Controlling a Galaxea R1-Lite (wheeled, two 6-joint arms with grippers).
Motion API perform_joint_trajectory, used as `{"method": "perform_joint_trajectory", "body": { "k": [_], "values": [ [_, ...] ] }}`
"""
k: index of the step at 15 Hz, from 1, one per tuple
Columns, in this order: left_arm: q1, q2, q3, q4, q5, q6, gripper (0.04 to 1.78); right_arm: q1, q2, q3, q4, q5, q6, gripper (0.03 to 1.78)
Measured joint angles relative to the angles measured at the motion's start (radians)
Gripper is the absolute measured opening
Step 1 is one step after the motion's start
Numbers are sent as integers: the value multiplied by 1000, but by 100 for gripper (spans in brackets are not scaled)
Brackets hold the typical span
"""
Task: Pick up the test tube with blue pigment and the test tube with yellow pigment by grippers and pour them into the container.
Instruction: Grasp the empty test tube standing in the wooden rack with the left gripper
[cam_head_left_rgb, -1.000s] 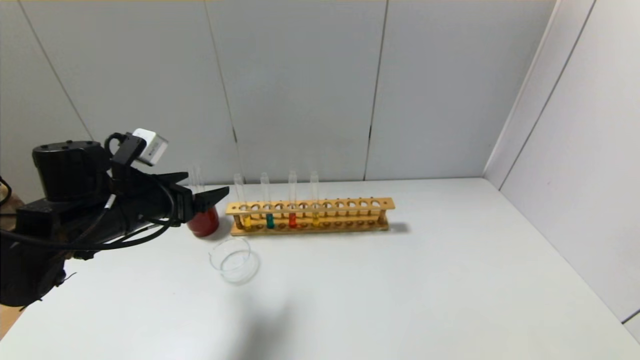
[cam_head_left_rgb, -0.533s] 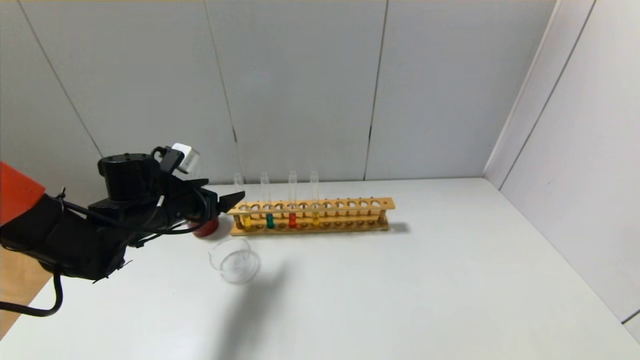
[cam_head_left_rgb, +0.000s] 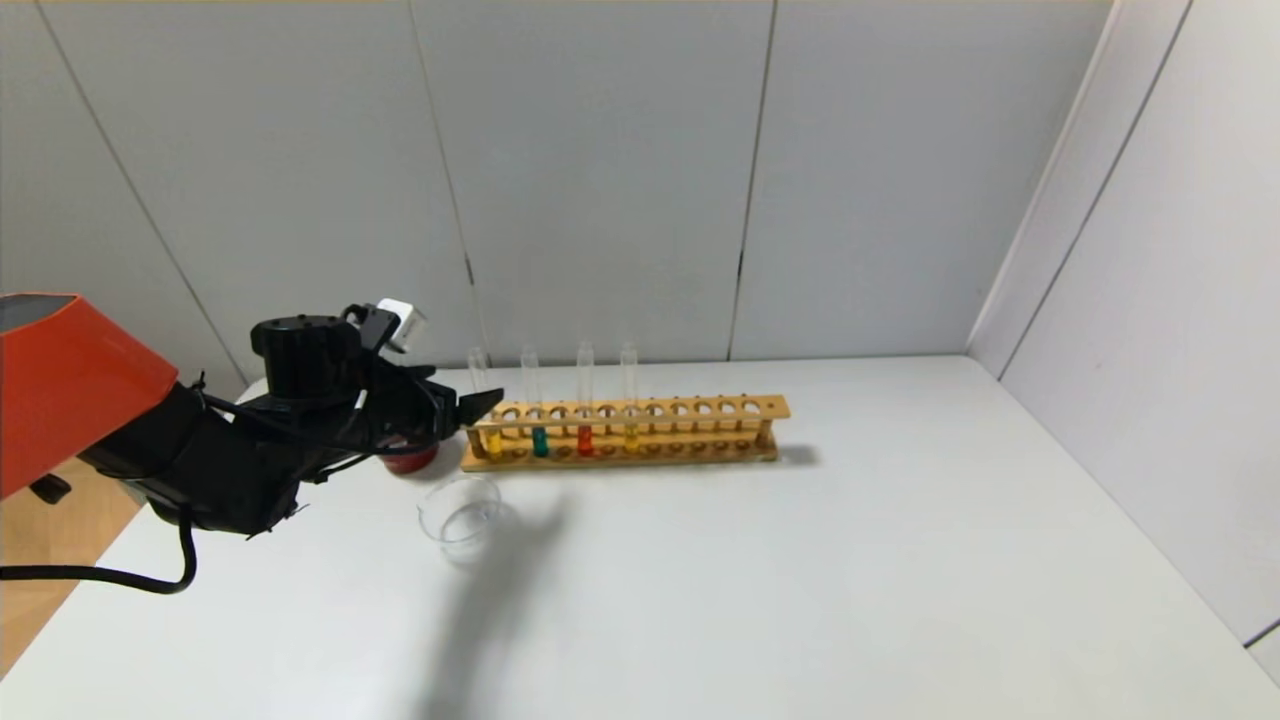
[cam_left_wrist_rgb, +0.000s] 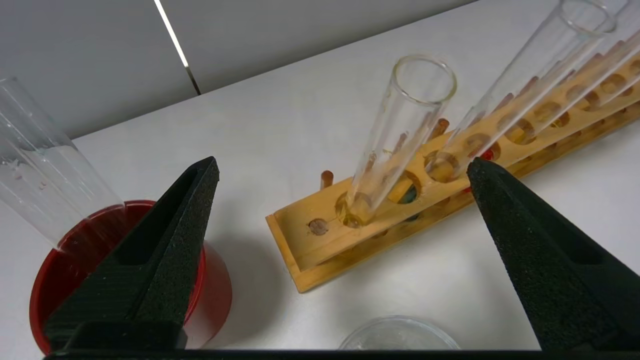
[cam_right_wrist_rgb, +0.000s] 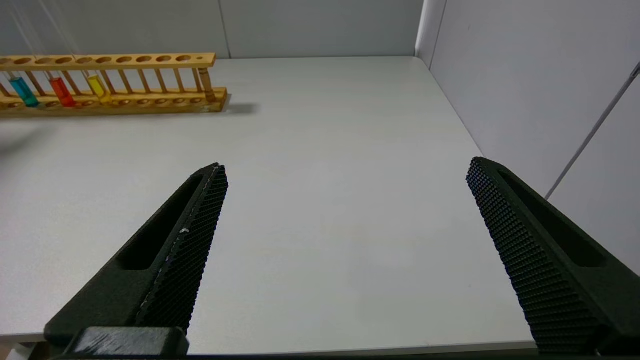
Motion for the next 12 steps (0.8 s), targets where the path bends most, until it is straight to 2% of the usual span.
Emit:
{"method": "perform_joint_trajectory", "body": {
  "k": [5, 7, 9, 12],
  "values": [
    [-3, 33, -37, 22, 2, 1, 175, 0, 0, 0, 0, 0, 0, 175],
    [-4, 38, -40, 22, 2, 1, 167, 0, 0, 0, 0, 0, 0, 175],
    [-5, 42, -43, 22, 2, 1, 149, 0, 0, 0, 0, 0, 0, 175],
    [-16, 42, -44, 22, 2, 2, 102, 0, 0, 0, 0, 0, 0, 175]
  ]
}}
